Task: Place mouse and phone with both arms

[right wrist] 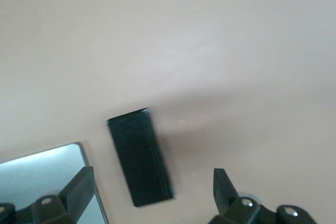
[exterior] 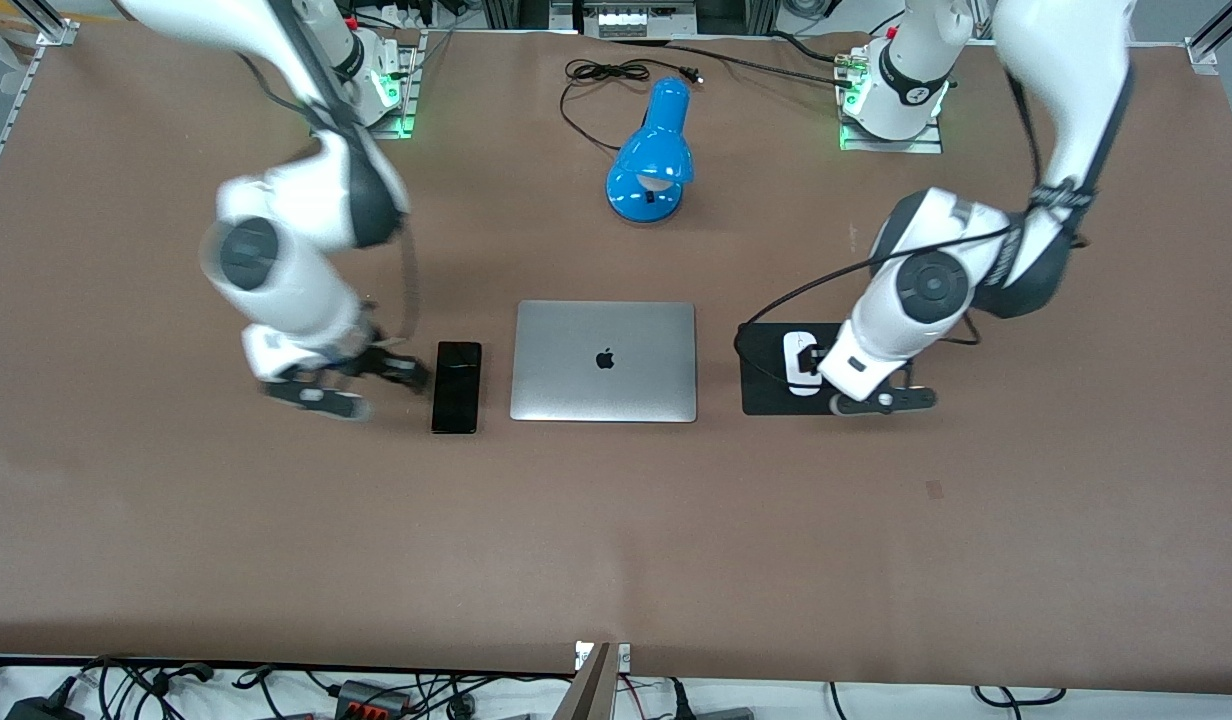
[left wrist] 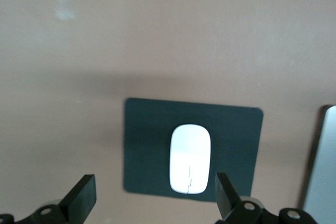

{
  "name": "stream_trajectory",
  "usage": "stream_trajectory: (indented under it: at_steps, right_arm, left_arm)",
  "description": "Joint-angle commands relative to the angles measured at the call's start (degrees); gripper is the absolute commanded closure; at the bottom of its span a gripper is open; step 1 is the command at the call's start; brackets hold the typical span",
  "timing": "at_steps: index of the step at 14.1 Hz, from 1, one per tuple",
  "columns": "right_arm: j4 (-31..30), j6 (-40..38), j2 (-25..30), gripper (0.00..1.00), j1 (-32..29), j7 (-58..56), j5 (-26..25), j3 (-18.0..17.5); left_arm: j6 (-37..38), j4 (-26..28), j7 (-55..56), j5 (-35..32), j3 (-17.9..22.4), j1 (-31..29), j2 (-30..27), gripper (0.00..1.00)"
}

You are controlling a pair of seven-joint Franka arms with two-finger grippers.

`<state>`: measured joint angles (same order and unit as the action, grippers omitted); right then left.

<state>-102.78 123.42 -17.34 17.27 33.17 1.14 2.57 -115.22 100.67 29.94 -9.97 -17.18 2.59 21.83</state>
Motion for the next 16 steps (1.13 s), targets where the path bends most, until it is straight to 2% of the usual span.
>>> stream_trajectory:
  at_steps: [1,5,7,8,9,11,12,14,15,16]
  right_arm:
    - [2.8,-7.6,2.5,0.00,-6.2,-5.4,0.1,-0.5]
    - [6.8,-19.8,7.6,0.00,-15.6,-21.3,0.6,-0.4]
    - [14.9,-29.4,7.3,0.00,-19.0,-23.1,0.5,-0.4]
    - [19.2,-34.2,6.5,0.00,-20.6,-24.0,0.4,-0.5]
    - [22.1,-37.0,5.7,0.00,-21.5,-24.4,0.1,-0.5]
    - [24.3,-36.8,5.0,0.00,-22.5,-24.0,-0.2,-0.4]
    - [23.7,-35.0,5.6,0.00,-22.8,-23.3,-0.3,-0.5]
    - [22.5,-34.0,7.1,0.00,-22.9,-24.0,-0.6,-1.1]
    - [20.9,-34.9,9.0,0.00,-23.0,-23.9,-0.6,-1.2]
    - [16.9,-33.5,11.6,0.00,-23.2,-23.8,-1.0,-1.4]
  left_arm:
    - [11.7,-13.2,-4.6,-1.5,-0.1,-1.3,0.8,0.00]
    - [27.8,-23.0,-16.6,-0.5,-0.7,-5.5,-1.1,0.00]
    - [34.3,-26.0,-21.7,2.6,-0.1,-7.5,-3.0,0.00]
    - [35.0,-25.4,-23.1,5.7,0.8,-8.1,-5.4,0.00]
    - [35.1,-24.5,-23.5,8.5,3.9,-7.9,-7.0,0.00]
    - [33.7,-19.7,-29.5,13.6,13.7,-4.5,-12.2,0.00]
    - [31.1,-15.1,-32.8,13.5,16.4,-3.0,-16.7,0.00]
    - [26.5,-6.4,-33.4,13.0,16.6,-2.9,-24.4,0.00]
    - [24.7,-4.0,-33.4,11.5,16.6,-2.5,-26.3,0.00]
    - [24.3,-3.8,-33.4,7.9,16.5,-0.8,-27.0,0.00]
